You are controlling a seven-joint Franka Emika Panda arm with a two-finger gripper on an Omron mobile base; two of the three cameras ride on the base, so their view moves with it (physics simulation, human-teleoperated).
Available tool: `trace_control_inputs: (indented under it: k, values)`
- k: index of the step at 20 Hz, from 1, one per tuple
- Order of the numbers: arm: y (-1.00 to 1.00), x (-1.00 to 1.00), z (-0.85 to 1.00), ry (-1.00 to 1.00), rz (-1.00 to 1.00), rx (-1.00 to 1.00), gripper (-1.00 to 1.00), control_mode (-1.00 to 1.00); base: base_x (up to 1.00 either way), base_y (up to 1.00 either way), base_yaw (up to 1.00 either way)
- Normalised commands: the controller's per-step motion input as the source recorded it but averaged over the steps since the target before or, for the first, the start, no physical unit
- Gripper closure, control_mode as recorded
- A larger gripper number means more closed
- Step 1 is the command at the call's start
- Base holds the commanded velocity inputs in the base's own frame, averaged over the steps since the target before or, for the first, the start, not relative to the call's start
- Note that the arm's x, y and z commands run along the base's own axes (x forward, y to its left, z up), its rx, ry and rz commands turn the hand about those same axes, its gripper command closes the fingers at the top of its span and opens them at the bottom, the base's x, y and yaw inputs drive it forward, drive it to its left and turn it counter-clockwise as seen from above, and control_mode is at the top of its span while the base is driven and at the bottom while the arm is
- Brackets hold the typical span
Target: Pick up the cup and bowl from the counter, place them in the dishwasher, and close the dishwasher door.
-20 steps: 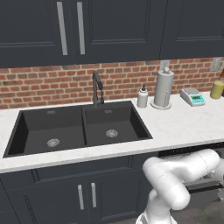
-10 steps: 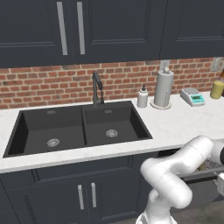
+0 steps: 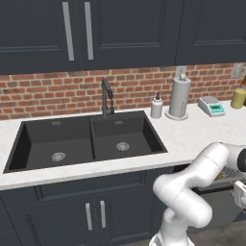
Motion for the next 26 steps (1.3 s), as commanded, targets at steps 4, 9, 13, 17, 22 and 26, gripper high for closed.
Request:
trace_control_inputs:
  k: [4,9,13,17,22,26]
  values:
    - [0.18,0.76,0.0,0.0,0.0,0.0,-1.0,-1.0,0.0,0.0,0.0]
    - [0.21,0.72,0.0,0.0,0.0,0.0,-1.0,-1.0,0.0,0.0,0.0]
    - [0.17,0.67,0.0,0.0,0.0,0.0,-1.0,-1.0,0.0,0.0,0.0]
    - [0.14,0.49,0.0,0.0,0.0,0.0,-1.0,-1.0,0.0,0.0,0.0]
    - [0.14,0.5,0.0,0.0,0.0,0.0,-1.0,-1.0,0.0,0.0,0.0]
    - [0.17,0.42,0.0,-0.01,0.0,0.0,-1.0,-1.0,0.0,0.0,0.0]
